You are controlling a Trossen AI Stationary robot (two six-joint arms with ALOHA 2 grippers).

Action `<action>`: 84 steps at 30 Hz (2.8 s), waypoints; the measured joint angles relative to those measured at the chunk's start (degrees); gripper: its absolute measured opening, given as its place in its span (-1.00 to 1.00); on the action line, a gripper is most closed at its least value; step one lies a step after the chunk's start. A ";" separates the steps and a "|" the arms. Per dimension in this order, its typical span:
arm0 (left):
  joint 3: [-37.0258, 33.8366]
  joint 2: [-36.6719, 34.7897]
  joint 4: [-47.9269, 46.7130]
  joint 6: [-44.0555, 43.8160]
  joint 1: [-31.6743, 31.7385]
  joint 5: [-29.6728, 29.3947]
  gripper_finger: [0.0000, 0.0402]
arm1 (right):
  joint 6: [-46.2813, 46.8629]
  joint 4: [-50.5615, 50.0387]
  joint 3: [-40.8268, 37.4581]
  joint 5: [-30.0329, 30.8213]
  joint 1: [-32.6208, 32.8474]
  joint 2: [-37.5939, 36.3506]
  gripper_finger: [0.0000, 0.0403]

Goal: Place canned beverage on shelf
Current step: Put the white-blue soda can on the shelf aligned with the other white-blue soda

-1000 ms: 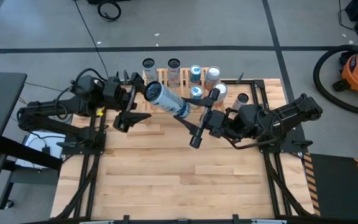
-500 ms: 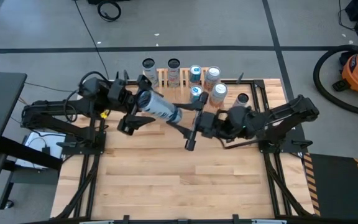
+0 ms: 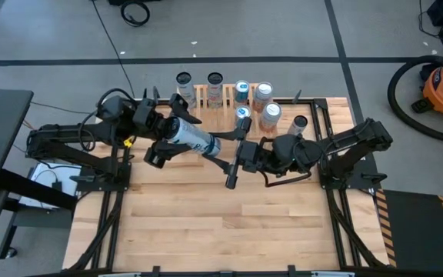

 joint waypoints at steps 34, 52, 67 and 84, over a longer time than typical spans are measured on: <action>-0.11 -1.84 -10.65 1.90 4.98 5.35 0.25 | 0.48 -2.72 0.22 5.10 -0.94 -0.31 0.48; -0.04 -3.91 -37.37 11.83 13.43 3.78 0.25 | -8.67 -3.77 0.11 15.45 6.81 -5.57 0.48; -7.96 -3.89 -38.04 12.02 25.69 3.19 0.26 | -9.61 -16.11 0.11 23.63 9.70 -13.20 0.48; -22.13 -3.89 -23.47 11.41 33.47 6.49 0.27 | -6.59 -22.71 0.07 24.40 9.70 -12.85 0.48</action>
